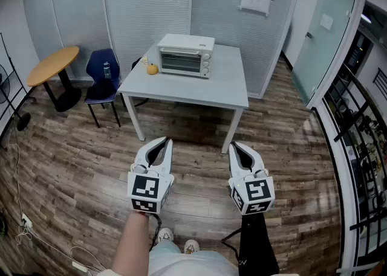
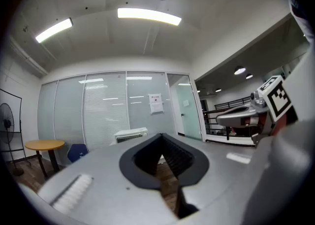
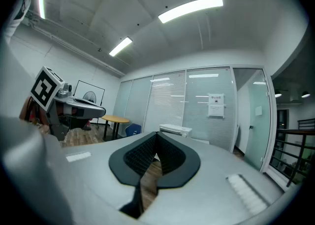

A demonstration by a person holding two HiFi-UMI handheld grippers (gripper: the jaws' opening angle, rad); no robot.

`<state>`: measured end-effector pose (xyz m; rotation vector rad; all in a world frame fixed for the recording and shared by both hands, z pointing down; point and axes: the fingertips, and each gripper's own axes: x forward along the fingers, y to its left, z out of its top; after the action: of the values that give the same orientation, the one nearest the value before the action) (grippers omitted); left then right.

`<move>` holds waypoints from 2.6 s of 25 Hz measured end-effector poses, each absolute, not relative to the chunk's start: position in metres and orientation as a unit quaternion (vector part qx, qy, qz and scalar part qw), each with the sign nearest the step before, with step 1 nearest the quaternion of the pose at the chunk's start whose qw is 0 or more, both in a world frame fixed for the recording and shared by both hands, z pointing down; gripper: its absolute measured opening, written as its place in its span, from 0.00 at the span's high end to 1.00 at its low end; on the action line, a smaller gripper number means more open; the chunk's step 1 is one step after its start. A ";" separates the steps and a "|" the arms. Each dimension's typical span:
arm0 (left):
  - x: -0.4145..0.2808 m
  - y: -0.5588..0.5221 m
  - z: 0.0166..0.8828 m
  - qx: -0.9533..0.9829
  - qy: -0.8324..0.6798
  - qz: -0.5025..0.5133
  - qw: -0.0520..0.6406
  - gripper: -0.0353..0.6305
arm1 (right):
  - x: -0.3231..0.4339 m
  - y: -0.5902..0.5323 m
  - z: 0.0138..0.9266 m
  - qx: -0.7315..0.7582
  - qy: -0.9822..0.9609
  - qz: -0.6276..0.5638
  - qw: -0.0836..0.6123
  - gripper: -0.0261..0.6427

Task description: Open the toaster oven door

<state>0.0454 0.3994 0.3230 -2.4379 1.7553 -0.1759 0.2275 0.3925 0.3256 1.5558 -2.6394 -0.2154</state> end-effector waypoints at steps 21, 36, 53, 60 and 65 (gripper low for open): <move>0.034 0.366 0.321 -0.818 0.565 -0.054 0.093 0.86 | 0.220 0.362 0.330 0.506 -0.860 -0.066 0.013 0.96; 0.013 0.216 0.318 -0.846 0.526 -0.037 0.080 0.86 | 0.177 0.228 0.324 0.509 -0.857 -0.076 0.031 0.96; -0.048 0.089 0.314 -0.855 0.510 -0.036 0.084 0.86 | 0.113 0.103 0.320 0.525 -0.846 -0.088 0.032 0.96; -0.062 0.055 0.319 -0.852 0.517 -0.037 0.076 0.86 | 0.112 0.067 0.321 0.543 -0.835 -0.081 0.025 0.96; -0.070 0.032 0.325 -0.849 0.523 -0.038 0.071 0.86 | 0.106 0.040 0.325 0.544 -0.835 -0.081 0.026 0.96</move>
<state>-0.0700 0.0322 0.3246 -2.5524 1.5717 -0.1155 0.1061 0.0399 0.3253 1.6804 -2.5810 -0.2496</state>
